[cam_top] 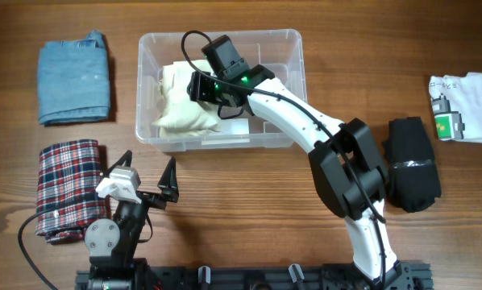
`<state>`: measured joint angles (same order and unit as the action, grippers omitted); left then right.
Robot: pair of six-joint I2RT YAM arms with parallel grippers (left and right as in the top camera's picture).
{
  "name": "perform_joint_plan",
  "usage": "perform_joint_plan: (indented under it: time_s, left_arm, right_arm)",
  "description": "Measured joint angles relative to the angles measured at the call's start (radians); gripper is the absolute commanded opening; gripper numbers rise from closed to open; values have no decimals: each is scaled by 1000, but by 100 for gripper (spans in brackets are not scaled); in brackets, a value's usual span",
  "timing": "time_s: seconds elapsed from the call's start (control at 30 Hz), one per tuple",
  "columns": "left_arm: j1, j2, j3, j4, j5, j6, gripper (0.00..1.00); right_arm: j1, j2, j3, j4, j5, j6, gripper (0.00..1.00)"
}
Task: Pack container
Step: 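Lower the cream cloth into the box's left side and release it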
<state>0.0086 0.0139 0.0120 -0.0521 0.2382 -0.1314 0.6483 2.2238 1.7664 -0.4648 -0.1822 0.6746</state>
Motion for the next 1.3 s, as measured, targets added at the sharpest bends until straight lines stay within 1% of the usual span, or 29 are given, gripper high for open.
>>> perform_joint_plan:
  time_s: [0.17,0.33,0.5,0.6,0.7,0.77,0.9,1.0,1.1,1.3]
  left_arm:
    - [0,0,0,0,0,0,100]
    - [0,0,0,0,0,0,100]
    - [0,0,0,0,0,0,100]
    - [0,0,0,0,0,0,100]
    - [0,0,0,0,0,0,100]
    - [0,0,0,0,0,0,100]
    - [0,0,0,0,0,0,100]
    - [0,0,0,0,0,0,100]
    - [0,0,0,0,0,0,100]
    - [0,0,0,0,0,0,100]
  right_arm:
    - [0,0,0,41,15,-125,70]
    - [0,0,0,44,43,-240,70]
    - [-11,-10,2,44,71,-312,70]
    - [-36,-52,3,35,76,-330,68]
    - [-69,-115,13,3,100,-339,48]
    - [-87,-137,25,-19,124,-345,36]
    - [-118,-146,21,-72,162,-365,18]
    - [-122,-142,15,-95,173,-370,13]
    - [-115,-114,15,-101,177,-369,5]
    - [-97,-16,14,-131,181,-339,4]
